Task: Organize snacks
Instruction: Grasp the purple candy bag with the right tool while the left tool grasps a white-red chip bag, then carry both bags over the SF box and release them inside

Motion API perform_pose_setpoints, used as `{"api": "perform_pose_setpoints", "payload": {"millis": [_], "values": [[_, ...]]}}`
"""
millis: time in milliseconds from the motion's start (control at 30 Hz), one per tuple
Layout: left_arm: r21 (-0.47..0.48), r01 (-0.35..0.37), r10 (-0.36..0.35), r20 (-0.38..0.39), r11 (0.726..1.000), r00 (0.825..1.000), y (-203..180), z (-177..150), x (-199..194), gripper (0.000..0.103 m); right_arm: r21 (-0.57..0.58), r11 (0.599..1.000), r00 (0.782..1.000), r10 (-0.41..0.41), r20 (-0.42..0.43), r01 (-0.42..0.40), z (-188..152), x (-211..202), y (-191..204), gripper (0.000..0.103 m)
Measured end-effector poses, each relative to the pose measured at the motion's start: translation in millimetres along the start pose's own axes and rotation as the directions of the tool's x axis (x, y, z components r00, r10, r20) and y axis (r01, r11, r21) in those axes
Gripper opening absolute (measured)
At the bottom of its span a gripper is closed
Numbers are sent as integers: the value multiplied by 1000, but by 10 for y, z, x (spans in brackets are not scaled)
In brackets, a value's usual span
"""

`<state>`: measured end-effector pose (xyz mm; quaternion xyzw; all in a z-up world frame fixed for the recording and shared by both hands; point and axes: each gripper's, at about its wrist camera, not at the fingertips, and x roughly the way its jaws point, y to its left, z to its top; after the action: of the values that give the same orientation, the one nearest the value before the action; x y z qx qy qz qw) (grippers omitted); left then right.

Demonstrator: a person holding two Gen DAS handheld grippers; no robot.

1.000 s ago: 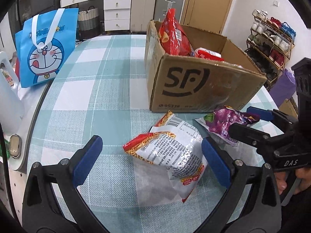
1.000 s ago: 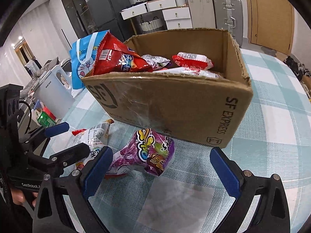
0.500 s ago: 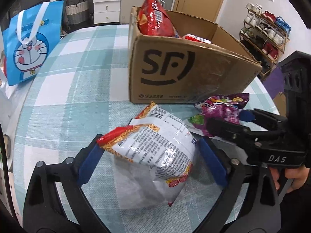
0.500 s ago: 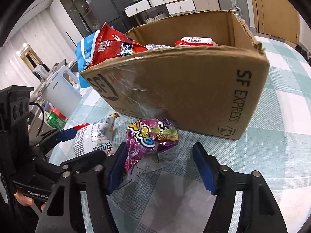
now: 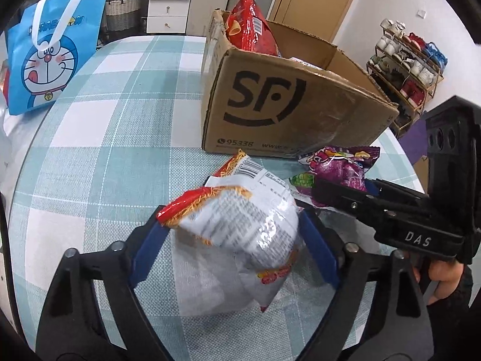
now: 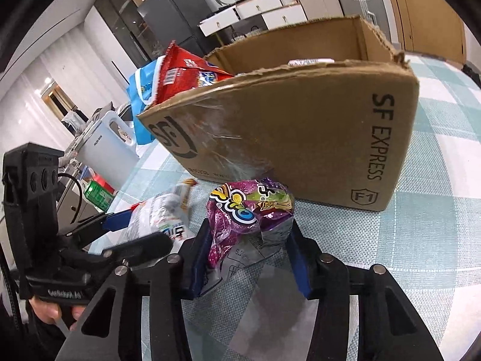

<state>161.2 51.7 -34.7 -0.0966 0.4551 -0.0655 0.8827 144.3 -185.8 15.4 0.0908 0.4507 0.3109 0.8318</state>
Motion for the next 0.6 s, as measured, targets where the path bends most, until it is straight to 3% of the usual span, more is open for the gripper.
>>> {"api": "perform_pose_setpoints", "payload": {"millis": [67, 333, 367, 600], "values": [[-6, 17, -17, 8, 1000, 1000, 5, -25, -34, 74, -7, 1000, 1000, -3, 12, 3, -21, -34, 27, 46], [-3, 63, -63, 27, 998, 998, -28, -161, -163, 69, -35, 999, 997, -21, 70, 24, -155, -352, 168, 46], [-2, 72, -72, 36, 997, 997, -37, -180, -199, 63, -37, 999, 997, -22, 78, 25, -165, -402, 182, 46], [-3, 88, -87, 53, 996, 995, -69, -249, -324, 63, -37, 998, 993, -41, 110, 45, -236, -643, 160, 46]]}}
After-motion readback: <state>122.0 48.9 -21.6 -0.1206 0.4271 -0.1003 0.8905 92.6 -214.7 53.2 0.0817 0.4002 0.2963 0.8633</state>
